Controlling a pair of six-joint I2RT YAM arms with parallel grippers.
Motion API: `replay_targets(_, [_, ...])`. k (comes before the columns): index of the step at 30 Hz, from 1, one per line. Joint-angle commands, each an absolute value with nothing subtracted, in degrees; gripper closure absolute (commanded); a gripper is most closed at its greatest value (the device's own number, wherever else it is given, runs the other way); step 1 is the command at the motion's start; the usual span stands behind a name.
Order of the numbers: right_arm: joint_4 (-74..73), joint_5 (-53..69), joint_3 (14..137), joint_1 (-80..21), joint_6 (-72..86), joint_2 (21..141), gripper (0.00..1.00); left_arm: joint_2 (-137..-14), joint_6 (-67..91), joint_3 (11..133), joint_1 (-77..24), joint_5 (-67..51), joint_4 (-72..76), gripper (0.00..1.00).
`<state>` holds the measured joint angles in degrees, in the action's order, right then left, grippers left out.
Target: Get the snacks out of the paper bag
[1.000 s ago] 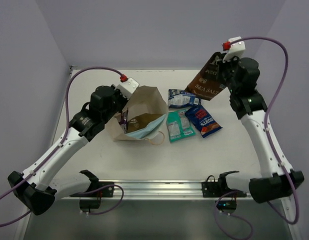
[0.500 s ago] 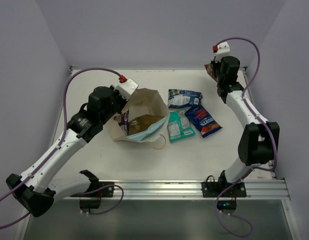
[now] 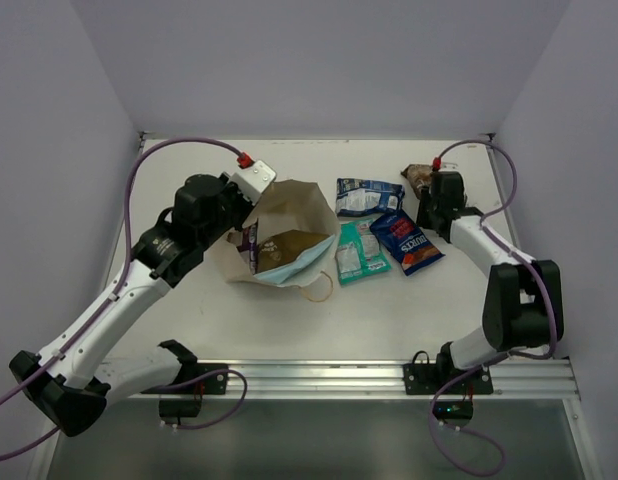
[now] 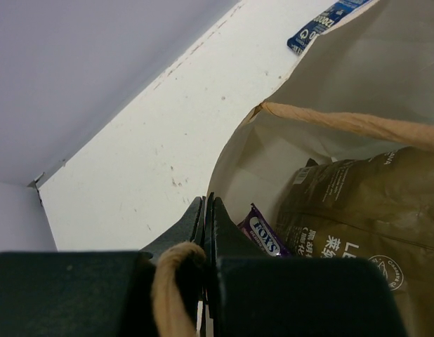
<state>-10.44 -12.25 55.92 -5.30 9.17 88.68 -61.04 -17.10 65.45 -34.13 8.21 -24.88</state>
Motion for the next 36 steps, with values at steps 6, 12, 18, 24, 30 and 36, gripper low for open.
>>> replay_targets(6, [-16.09,0.51,53.79,-6.84,16.61,65.18,0.39,-57.31,-20.21,66.09,-33.84,5.98,-27.95,1.00])
replay_targets(12, [-13.63,8.26,56.86,-23.59,6.25,52.66,0.32,-56.78,-23.29,66.97,-33.92,2.03,-29.71,1.00])
replay_targets(18, [-13.62,15.56,60.11,-43.38,-7.64,52.38,0.28,-58.53,-24.17,68.55,-34.19,-3.16,-31.29,1.00])
replay_targets(24, [-5.31,7.66,62.05,-55.61,2.70,60.37,0.28,-60.29,-20.66,69.87,-34.72,-1.76,-30.68,1.00])
replay_targets(30, [5.08,-5.17,61.70,-60.38,22.55,70.64,0.28,-60.29,-16.61,69.79,-35.42,-0.88,-30.15,1.00])
replay_targets(36, [10.26,-14.31,62.93,-60.47,31.80,77.78,0.29,-59.15,-11.87,69.44,-35.68,-0.26,-28.84,1.00])
